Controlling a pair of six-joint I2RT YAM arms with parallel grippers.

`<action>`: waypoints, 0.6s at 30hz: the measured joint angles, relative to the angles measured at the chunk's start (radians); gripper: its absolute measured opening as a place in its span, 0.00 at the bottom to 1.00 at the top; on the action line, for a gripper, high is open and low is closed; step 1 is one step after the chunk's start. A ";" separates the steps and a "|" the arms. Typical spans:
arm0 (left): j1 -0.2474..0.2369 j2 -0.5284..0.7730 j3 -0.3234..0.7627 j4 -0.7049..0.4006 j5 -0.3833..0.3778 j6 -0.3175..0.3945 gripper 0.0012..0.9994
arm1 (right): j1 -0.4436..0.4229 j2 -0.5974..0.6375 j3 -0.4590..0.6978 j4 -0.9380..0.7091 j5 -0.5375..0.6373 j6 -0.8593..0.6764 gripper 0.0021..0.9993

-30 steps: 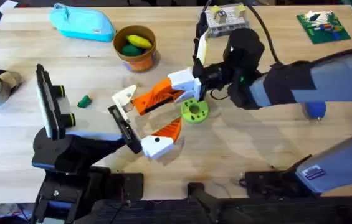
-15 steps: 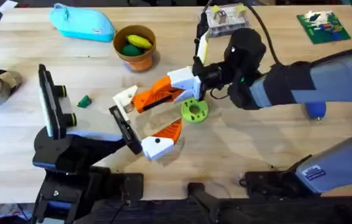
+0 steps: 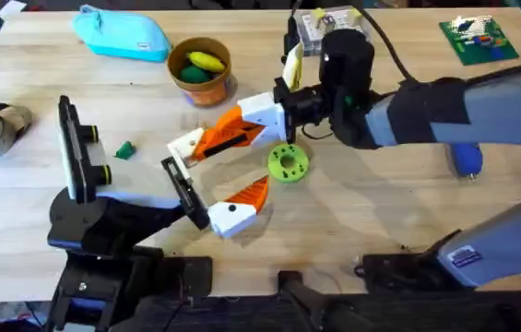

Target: Pick up the gripper from the table and insert it into the empty holder that is missing its gripper. Then pick up a screw, insert it into the mounting hole, and use the screwdriver to tighten it. Finally, clean up the table by picking up the vegetable and placing it into the bucket.

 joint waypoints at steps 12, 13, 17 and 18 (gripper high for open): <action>0.017 0.000 0.001 0.004 -0.053 0.004 0.99 | 0.071 0.085 0.124 -0.035 0.017 -0.051 0.01; 0.017 0.000 0.001 0.004 -0.056 0.004 0.99 | 0.072 0.085 0.126 -0.035 0.020 -0.052 0.01; 0.017 0.000 0.001 0.004 -0.059 0.004 0.99 | 0.072 0.085 0.126 -0.035 0.022 -0.054 0.01; 0.017 0.000 0.001 0.003 -0.059 0.004 0.99 | 0.072 0.085 0.126 -0.035 0.022 -0.054 0.01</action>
